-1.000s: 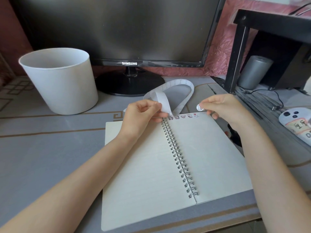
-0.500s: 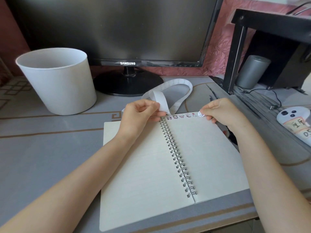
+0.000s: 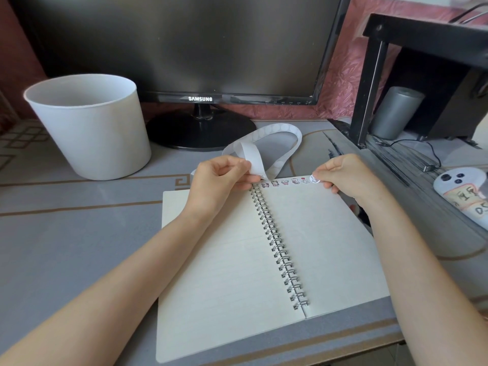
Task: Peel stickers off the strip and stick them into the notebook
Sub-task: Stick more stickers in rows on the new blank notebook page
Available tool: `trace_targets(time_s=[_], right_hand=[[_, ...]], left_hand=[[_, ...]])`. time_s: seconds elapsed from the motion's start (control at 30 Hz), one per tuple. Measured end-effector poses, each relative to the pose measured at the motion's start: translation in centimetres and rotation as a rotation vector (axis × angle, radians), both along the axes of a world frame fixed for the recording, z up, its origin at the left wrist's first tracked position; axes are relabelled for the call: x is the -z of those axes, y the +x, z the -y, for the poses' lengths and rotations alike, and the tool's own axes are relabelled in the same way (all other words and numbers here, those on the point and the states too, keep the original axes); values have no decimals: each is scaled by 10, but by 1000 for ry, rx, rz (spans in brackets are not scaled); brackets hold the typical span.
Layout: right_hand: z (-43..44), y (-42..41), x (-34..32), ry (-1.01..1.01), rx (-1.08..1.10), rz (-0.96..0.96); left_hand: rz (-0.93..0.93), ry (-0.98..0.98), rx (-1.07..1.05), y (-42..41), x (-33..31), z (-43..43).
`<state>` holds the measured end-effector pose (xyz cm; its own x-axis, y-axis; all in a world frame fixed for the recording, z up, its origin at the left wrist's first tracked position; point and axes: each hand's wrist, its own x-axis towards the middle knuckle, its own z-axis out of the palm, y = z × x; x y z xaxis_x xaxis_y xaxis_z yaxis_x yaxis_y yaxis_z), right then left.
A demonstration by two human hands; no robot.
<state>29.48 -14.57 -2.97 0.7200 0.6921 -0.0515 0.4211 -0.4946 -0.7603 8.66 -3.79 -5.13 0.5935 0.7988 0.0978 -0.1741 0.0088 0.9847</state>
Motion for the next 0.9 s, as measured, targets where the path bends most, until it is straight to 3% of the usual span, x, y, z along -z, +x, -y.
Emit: trace_targets(time_s=[0.9], right_hand=[[-4,-2,5,-3,-3,136]], left_hand=[[9,5,7,0,0,0]])
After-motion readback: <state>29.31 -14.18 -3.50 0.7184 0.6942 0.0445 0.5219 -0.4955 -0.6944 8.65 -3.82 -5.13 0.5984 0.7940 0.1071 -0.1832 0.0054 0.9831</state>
